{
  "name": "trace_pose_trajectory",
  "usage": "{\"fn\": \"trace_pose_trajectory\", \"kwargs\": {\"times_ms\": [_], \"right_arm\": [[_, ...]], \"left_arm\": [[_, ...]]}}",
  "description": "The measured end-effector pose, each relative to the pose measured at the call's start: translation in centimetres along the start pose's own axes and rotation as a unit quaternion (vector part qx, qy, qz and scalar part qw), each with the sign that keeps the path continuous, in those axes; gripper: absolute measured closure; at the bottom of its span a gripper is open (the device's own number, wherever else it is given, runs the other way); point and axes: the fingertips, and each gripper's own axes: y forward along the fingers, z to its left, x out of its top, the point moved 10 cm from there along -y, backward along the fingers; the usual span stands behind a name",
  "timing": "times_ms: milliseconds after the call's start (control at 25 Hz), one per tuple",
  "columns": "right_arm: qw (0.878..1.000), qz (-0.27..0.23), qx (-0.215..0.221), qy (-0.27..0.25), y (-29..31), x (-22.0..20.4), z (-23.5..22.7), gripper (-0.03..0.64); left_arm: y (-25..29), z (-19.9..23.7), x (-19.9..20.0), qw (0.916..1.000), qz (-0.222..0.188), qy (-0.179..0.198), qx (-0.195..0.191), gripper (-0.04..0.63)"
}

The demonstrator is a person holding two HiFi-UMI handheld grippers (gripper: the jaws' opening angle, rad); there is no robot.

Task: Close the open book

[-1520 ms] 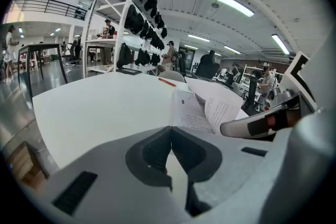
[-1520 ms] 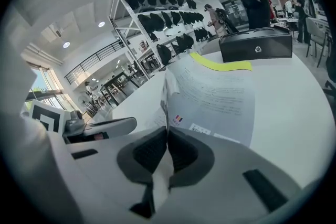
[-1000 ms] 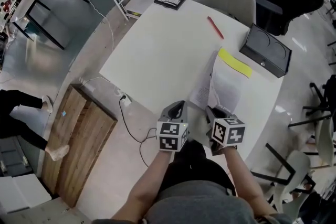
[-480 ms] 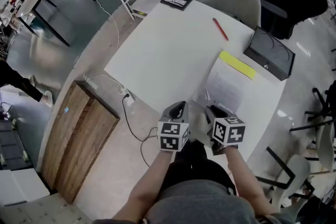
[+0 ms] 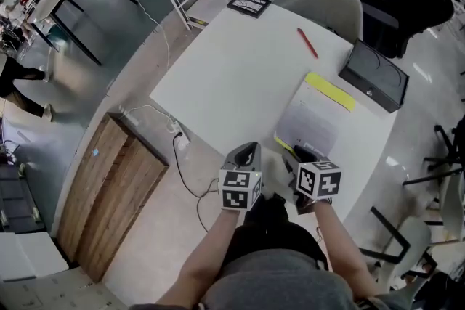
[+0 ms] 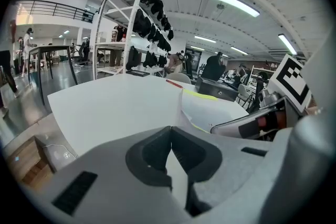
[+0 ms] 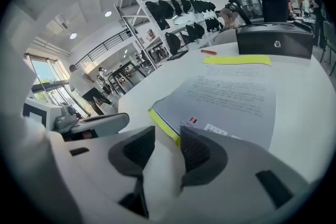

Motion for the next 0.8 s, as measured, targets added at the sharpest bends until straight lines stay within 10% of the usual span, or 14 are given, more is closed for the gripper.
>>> {"fn": "trace_pose_trajectory", "kwargs": {"times_ms": [800], "right_arm": [[0.99,-0.134,-0.029,-0.016,-7.0,0.6,1.5,0.522]], "left_arm": [[-1.8,-0.8,1.1,0.9992,-0.024,0.029,-0.014,0.589]]}}
